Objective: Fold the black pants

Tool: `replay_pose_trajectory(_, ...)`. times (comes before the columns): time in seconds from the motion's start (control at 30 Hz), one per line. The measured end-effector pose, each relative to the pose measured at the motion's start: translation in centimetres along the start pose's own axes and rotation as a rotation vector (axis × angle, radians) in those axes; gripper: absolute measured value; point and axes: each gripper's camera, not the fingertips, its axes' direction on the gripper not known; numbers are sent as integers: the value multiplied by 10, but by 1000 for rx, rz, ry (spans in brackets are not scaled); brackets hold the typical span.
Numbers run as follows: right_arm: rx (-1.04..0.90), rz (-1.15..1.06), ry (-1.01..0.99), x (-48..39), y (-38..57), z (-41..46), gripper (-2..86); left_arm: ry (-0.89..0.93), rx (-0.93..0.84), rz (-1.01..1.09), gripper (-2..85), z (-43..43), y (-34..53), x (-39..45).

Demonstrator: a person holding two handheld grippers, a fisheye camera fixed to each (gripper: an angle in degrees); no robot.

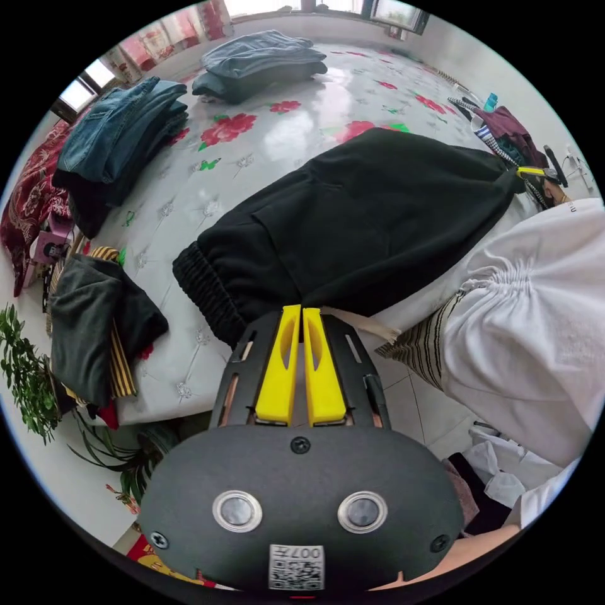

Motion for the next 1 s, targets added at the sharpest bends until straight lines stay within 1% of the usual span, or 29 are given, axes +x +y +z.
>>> replay_pose_trajectory(0.07, 94, -87, 97, -6, -27, -59, 0, -32, 40, 21, -10, -18, -7, 4)
replay_pose_trajectory(0.1, 127, -109, 128, -10, -31, -75, 0, -39, 49, 20, -10, -21, -7, 6)
replay_pose_trajectory(0.17, 282, -190, 260, -32, -32, -126, 1, -57, 60, 10, -10, -22, -6, 15)
replay_pose_trajectory(0.23, 327, -221, 343, -44, -25, -133, 1, -55, 26, 4, -10, -9, -5, 23)
replay_pose_trajectory(0.27, 309, -224, 398, -46, -19, -117, 1, -45, -6, 1, -10, 6, -5, 29)
replay_pose_trajectory(0.3, 286, -212, 405, -44, -17, -104, 1, -36, -25, 0, -10, 15, -5, 32)
replay_pose_trajectory(0.33, 216, -161, 367, -34, -14, -71, 1, -14, -67, 3, -10, 35, -6, 39)
replay_pose_trajectory(0.37, 115, -91, 286, -19, -12, -30, 2, -4, -97, -1, -10, 53, -7, 44)
replay_pose_trajectory(0.4, 57, -51, 241, -11, -10, -10, 2, 4, -108, -9, -10, 60, -9, 45)
replay_pose_trajectory(0.43, -49, 36, 143, 4, -4, 26, 3, 17, -130, -35, -10, 71, -13, 44)
replay_pose_trajectory(0.47, -112, 104, 75, 13, 2, 46, 5, 17, -151, -47, -10, 74, -20, 42)
replay_pose_trajectory(0.5, -118, 119, 65, 15, 5, 50, 6, 13, -162, -41, -10, 74, -23, 42)
replay_pose_trajectory(0.6, -57, 139, 62, 21, 15, 36, 17, -32, -211, 24, -9, 71, -43, 47)
replay_pose_trajectory(0.73, -13, 233, -105, 59, 27, 5, 47, -44, -249, -32, -8, 78, -61, 47)
replay_pose_trajectory(0.8, 76, 281, -167, 78, 40, -18, 59, -63, -232, -48, -6, 74, -63, 50)
replay_pose_trajectory(0.87, 276, 430, -184, 109, 67, -52, 73, -45, -182, -102, -4, 60, -58, 46)
replay_pose_trajectory(0.9, 339, 474, -198, 117, 74, -59, 76, -32, -164, -128, -4, 55, -55, 43)
replay_pose_trajectory(0.93, 446, 567, -226, 132, 84, -67, 84, 0, -121, -190, -2, 44, -50, 36)
replay_pose_trajectory(0.97, 493, 676, -243, 147, 89, -67, 91, 35, -67, -253, -1, 33, -43, 28)
replay_pose_trajectory(1.0, 502, 723, -243, 152, 90, -65, 93, 53, -46, -283, -1, 29, -39, 24)
